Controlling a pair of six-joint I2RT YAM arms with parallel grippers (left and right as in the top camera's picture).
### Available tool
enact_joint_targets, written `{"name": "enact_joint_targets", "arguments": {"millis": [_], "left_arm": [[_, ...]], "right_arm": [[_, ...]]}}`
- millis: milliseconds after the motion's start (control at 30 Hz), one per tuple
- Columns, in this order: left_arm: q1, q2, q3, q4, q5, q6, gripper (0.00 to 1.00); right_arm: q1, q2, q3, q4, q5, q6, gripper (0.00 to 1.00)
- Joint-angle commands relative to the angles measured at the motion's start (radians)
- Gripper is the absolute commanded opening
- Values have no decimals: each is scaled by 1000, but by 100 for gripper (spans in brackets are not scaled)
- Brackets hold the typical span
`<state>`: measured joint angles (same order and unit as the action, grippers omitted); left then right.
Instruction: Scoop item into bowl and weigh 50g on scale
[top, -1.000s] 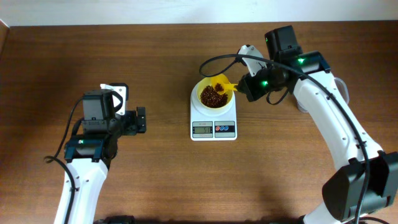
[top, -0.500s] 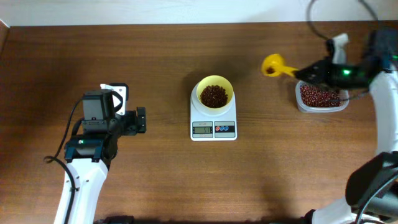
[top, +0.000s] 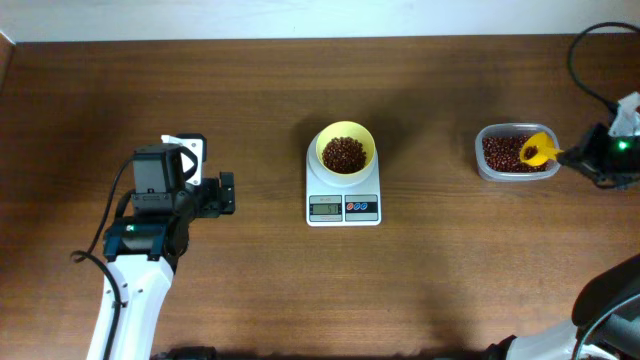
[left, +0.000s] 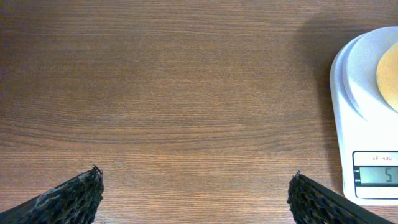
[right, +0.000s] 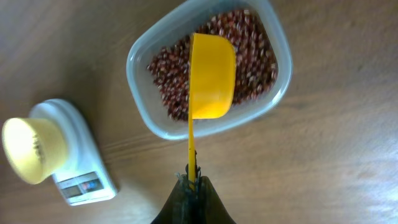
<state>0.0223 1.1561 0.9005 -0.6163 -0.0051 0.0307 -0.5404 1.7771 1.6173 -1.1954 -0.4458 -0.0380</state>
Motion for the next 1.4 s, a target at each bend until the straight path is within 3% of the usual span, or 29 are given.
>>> {"name": "enact_joint_targets", "arguments": {"millis": [0,267,500,633,733,800,1000,1167,1367], "left_arm": [[5,5,-3,2,-7,12,99],[5,5,-3,-2,-7,12,99],[5,5,-3,-5,-7,12,99],[5,5,-3,-5,-7,12,99],[5,5,-3,-5,-7,12,99],[5,5,-3,-5,-7,12,99],[5,5,-3,-5,-7,12,99],[5,5,-3,-5,-7,12,99],[5,5,-3,-5,-7,12,99]], "right_arm": [[114,-21,-2,14,170,-96,4],[423,-21,-2,45,642,-168,4],[476,-31,-2,40,696,-164,4],[472,-64,8,68,389,-99,4],[474,-88,57,225,-31,-99,4],[506,-86,56,348,-156,-61,4],[688,-27,56,363,-115,-61,4],[842,58,56,346,107,-63,4],[880,59,55,165,212,-259,4]]}}
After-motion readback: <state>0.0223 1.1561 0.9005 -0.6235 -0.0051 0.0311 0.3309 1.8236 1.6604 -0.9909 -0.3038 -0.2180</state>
